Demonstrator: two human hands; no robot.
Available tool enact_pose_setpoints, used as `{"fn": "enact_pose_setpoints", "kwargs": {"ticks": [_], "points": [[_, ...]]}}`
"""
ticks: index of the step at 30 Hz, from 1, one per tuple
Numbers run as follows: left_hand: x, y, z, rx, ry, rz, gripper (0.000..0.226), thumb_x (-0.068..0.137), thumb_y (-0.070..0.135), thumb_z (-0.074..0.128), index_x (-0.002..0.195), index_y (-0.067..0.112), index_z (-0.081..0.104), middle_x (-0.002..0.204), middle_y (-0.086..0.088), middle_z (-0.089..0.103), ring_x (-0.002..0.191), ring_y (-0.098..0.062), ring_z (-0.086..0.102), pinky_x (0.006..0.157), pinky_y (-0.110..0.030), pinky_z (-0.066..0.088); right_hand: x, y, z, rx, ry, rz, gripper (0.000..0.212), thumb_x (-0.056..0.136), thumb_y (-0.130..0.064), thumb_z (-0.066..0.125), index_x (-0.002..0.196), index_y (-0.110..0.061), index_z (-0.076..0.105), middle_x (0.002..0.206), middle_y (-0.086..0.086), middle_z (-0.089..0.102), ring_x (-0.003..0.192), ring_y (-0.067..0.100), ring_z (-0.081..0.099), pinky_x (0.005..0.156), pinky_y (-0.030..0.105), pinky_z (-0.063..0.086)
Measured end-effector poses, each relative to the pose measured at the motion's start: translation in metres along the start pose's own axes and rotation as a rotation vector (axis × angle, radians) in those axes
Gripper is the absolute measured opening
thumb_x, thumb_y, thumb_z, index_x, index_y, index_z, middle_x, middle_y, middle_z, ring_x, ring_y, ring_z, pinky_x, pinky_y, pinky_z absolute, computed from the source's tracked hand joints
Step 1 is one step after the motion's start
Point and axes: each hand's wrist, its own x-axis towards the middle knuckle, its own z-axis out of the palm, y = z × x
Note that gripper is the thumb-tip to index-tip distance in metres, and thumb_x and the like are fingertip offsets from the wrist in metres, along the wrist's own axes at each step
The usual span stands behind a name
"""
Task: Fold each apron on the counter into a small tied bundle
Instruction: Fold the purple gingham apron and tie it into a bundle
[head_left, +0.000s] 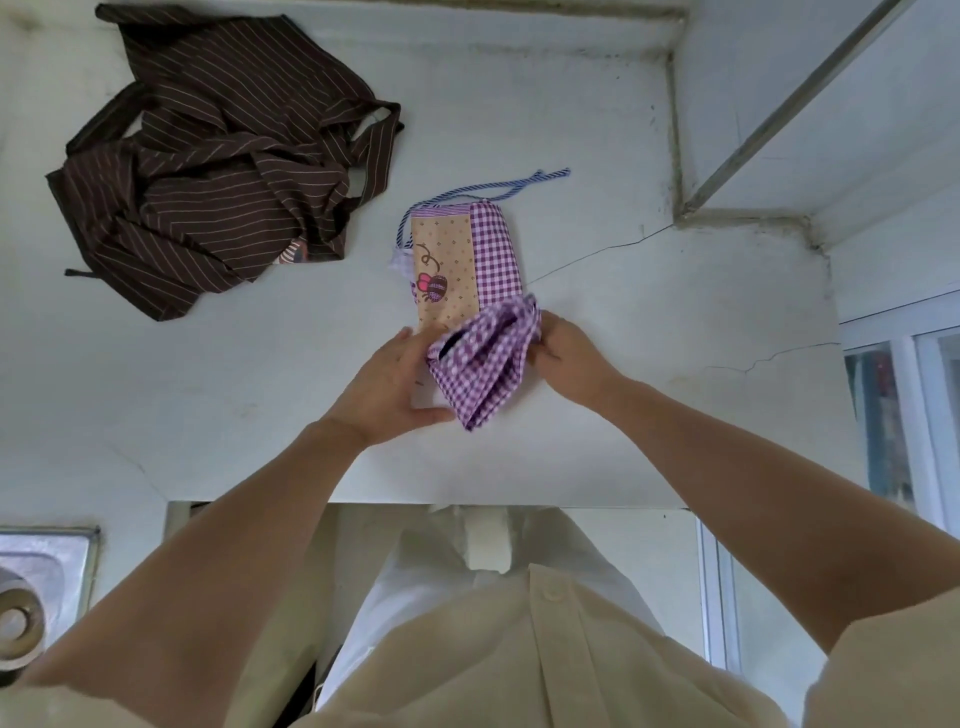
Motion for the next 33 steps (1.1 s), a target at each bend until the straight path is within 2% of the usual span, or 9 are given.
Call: {"fn": "enact_pose_setpoints", "kwargs": {"ticks": [6,10,13,15,18,23,28,31,33], "points": [[0.022,0.022,0.001,-0.184,0.336,-0.218,0.024,0.086,0.025,0.059,0.101,0.006,0.055,0.081,-0.001,0.062,0.068,-0.025,0.053,0.057,-0.029,0.032,0.013,-0.007,0.0,0.279,0.006,0.219,0.044,0.103,-0.038,0.041,0.094,0.001,0.058,0.093,0.011,0.063,0.082,0.023,0.059,0.078,0.033,0.047],[0.029,0.027,-0.006,-0.374,0.349,-0.366,0.009,0.096,0.017,0.046,0.09,0.016,0.051,0.068,-0.013,0.056,0.059,-0.018,0.041,0.055,-0.03,0.028,0.013,-0.004,0.0,0.48,-0.001,0.198,0.03,0.103,-0.032,0.045,0.129,-0.019,0.051,0.122,-0.008,0.061,0.111,0.003,0.057,0.091,0.014,0.043],[0.038,0.029,-0.01,-0.356,0.348,-0.459,0.015,0.098,0.011,0.043,0.085,0.012,0.051,0.067,-0.012,0.053,0.059,-0.017,0.038,0.056,-0.03,0.027,0.017,-0.004,0.002,0.339,0.025,0.13,0.038,0.098,-0.035,0.055,0.129,-0.014,0.052,0.121,-0.004,0.063,0.108,0.007,0.06,0.088,0.017,0.049],[0.045,0.03,-0.009,-0.374,0.367,-0.537,0.029,0.1,0.016,0.045,0.07,0.012,0.045,0.06,-0.004,0.044,0.057,-0.014,0.033,0.054,-0.03,0.024,0.025,-0.009,0.005,0.252,0.104,0.14,0.025,0.099,-0.038,0.053,0.101,-0.015,0.061,0.099,-0.003,0.067,0.089,0.008,0.062,0.074,0.021,0.051],[0.057,0.031,-0.009,-0.458,0.405,-0.698,0.049,0.101,0.034,0.046,0.058,0.017,0.033,0.055,0.0,0.034,0.053,-0.013,0.031,0.051,-0.028,0.023,0.042,-0.013,0.005,0.097,0.187,0.231,0.048,0.104,-0.041,0.04,0.061,-0.017,0.04,0.06,-0.003,0.049,0.056,0.01,0.046,0.054,0.024,0.034],[0.068,0.044,-0.018,-0.481,0.466,-0.915,0.053,0.101,0.054,0.029,0.065,0.017,0.042,0.064,0.003,0.047,0.06,-0.012,0.046,0.055,-0.024,0.036,0.063,-0.015,0.009,-0.139,0.185,0.377,0.059,0.105,-0.046,0.026,0.056,-0.016,0.042,0.057,-0.001,0.047,0.053,0.013,0.045,0.052,0.029,0.034],[0.055,0.047,-0.022,0.15,0.809,-0.293,0.031,0.095,0.034,0.046,0.107,0.007,0.052,0.108,-0.011,0.052,0.1,-0.024,0.048,0.088,-0.037,0.037,0.075,-0.019,0.006,-0.298,0.138,0.469,0.057,0.105,-0.047,0.021,0.076,-0.009,0.054,0.073,0.005,0.055,0.07,0.022,0.052,0.062,0.031,0.037],[0.056,0.047,-0.018,0.406,0.492,0.329,0.031,0.089,0.029,0.053,0.114,0.011,0.053,0.122,-0.011,0.053,0.112,-0.031,0.049,0.098,-0.042,0.032,0.077,-0.02,0.003,-0.337,0.094,0.491,0.054,0.105,-0.047,0.021,0.081,-0.011,0.053,0.078,0.007,0.055,0.074,0.023,0.052,0.065,0.031,0.036],[0.058,0.04,-0.008,0.508,0.27,0.415,0.047,0.088,0.036,0.055,0.125,0.007,0.056,0.133,-0.013,0.055,0.126,-0.032,0.047,0.11,-0.045,0.03,0.08,-0.02,0.0,-0.347,0.07,0.503,0.054,0.105,-0.047,0.021,0.082,-0.011,0.054,0.08,0.008,0.055,0.075,0.024,0.052,0.066,0.032,0.036]]}}
